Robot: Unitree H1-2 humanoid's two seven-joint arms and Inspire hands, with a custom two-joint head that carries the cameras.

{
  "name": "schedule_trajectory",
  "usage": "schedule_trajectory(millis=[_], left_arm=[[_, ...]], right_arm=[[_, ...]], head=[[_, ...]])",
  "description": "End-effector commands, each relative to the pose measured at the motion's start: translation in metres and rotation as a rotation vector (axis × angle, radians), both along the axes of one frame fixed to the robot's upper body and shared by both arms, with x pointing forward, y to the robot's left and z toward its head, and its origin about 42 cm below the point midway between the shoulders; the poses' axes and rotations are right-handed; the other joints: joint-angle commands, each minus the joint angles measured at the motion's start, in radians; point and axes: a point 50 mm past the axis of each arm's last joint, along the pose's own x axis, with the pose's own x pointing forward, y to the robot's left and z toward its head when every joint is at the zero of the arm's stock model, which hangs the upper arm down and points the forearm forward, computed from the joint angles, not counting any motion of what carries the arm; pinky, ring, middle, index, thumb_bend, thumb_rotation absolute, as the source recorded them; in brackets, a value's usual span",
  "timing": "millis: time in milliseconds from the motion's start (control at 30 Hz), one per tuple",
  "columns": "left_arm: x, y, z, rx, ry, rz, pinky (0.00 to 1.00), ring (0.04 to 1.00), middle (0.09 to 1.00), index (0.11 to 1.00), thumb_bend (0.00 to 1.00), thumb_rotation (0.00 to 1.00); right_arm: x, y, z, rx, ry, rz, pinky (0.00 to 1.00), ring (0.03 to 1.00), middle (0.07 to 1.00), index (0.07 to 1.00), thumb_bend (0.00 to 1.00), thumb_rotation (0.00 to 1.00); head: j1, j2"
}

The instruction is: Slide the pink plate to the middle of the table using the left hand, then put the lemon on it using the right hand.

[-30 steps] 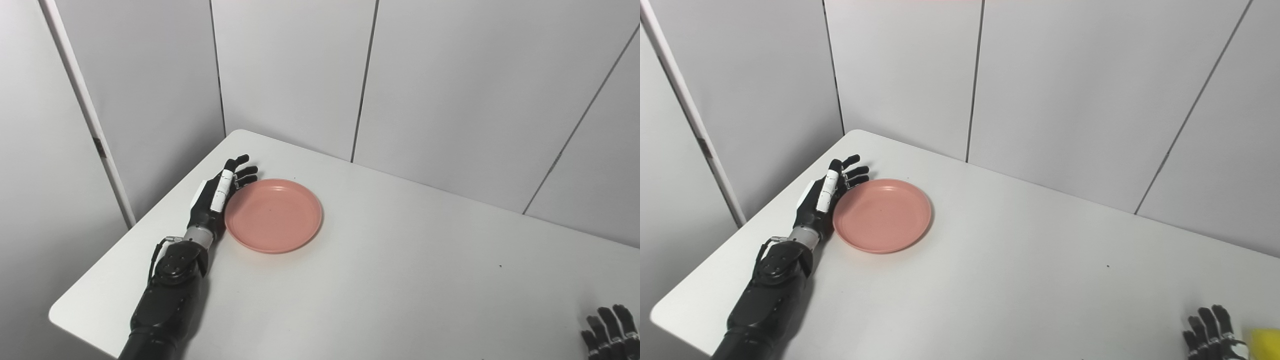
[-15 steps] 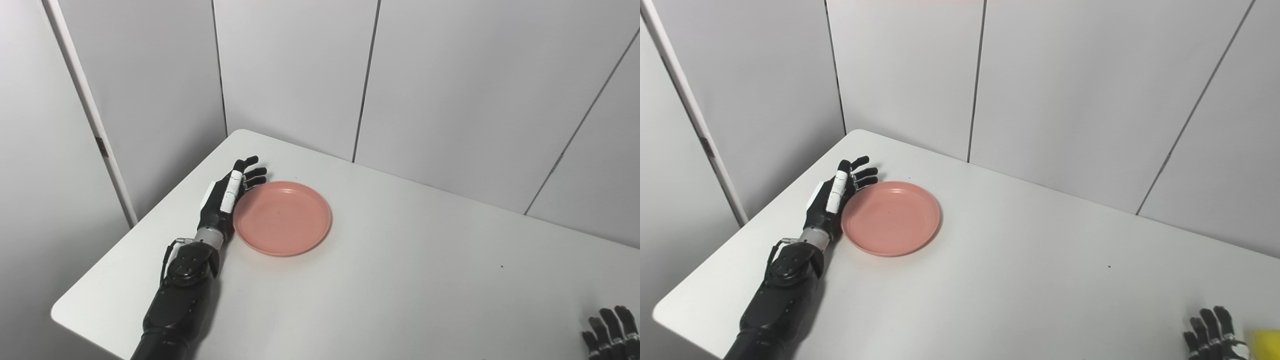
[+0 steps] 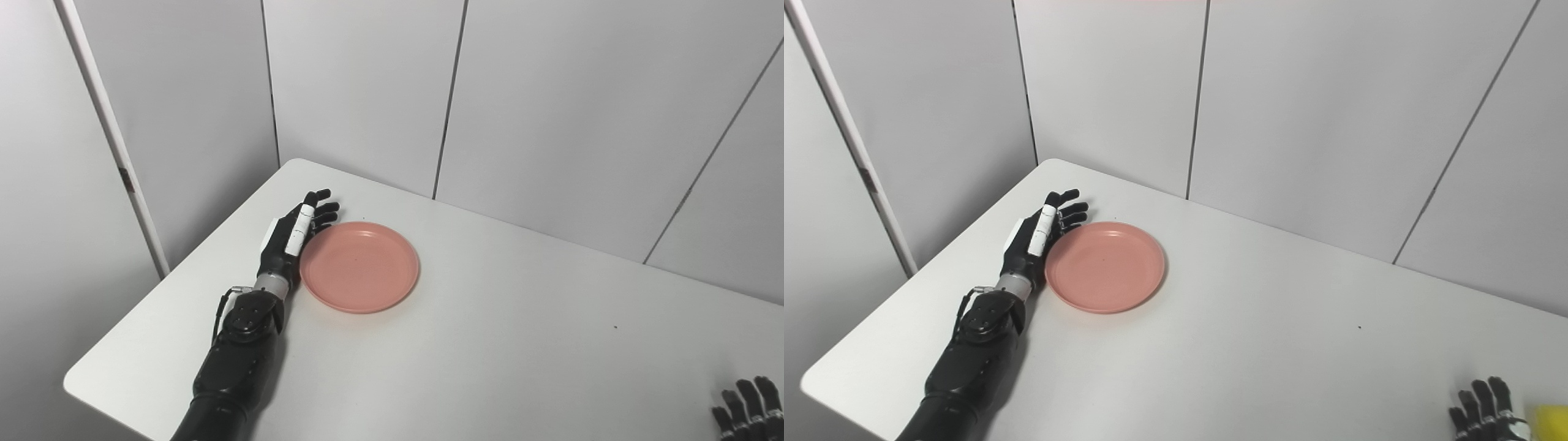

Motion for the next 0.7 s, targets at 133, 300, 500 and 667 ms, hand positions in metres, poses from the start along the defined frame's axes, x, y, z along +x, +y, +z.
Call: schedule_trajectory(millis=[133, 300, 500, 667], left_arm=[[0.014, -0.035, 0.008, -0.019, -0.029, -0.089, 0.81, 0.801, 0.786, 0.817, 0.97, 0.92], [0.014, -0.045, 0.004, -0.032, -0.025, -0.110, 0.79, 0.799, 0.783, 0.812, 0.95, 0.92], [0.013, -0.057, -0.004, -0.065, -0.006, -0.145, 0.82, 0.809, 0.792, 0.822, 0.96, 0.90], [0.012, -0.066, -0.011, -0.072, 0.013, -0.162, 0.81, 0.801, 0.787, 0.819, 0.99, 0.91]], right_arm=[[-0.018, 0.010, -0.026, 0.037, 0.104, 0.006, 1.00, 0.977, 0.963, 0.965, 0.84, 0.89], [-0.017, 0.011, -0.026, 0.045, 0.097, 0.010, 1.00, 0.982, 0.964, 0.966, 0.83, 0.89], [-0.017, 0.012, -0.026, 0.042, 0.095, 0.014, 1.00, 0.981, 0.964, 0.967, 0.83, 0.90], [-0.018, 0.013, -0.025, 0.038, 0.094, 0.013, 1.00, 0.980, 0.960, 0.963, 0.83, 0.90]], head=[[0.001, 0.004], [-0.003, 0.005], [-0.004, 0.008], [-0.010, 0.012]])
